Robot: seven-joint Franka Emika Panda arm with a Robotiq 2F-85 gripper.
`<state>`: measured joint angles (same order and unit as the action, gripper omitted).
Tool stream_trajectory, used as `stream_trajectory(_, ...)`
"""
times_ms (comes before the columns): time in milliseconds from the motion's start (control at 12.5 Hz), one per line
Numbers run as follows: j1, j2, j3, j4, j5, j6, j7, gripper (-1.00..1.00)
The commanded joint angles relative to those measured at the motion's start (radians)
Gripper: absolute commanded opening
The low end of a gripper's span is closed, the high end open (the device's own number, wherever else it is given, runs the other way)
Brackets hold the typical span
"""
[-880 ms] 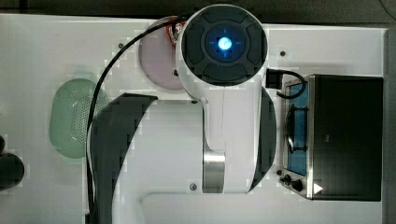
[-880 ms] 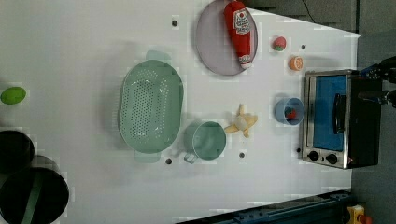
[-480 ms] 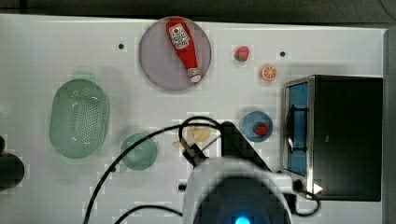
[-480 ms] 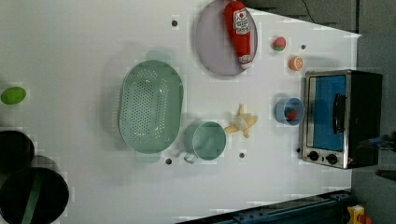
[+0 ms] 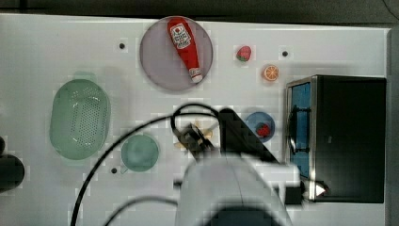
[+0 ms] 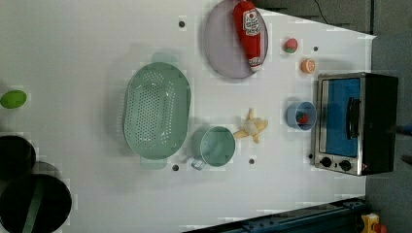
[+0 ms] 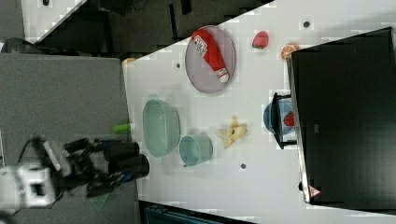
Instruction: Pick banana from table and place on oven.
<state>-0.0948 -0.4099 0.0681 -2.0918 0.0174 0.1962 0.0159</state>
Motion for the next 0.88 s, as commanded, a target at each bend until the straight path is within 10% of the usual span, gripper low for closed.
stream_trajectory(80, -0.008, 0.163, 0.017, -0.122, -0.003, 0.154, -0.030, 1.00)
stream_trajectory(880, 0.003, 0.550, 0.022, -0.354, -0.003, 0.786, -0.029, 1.00)
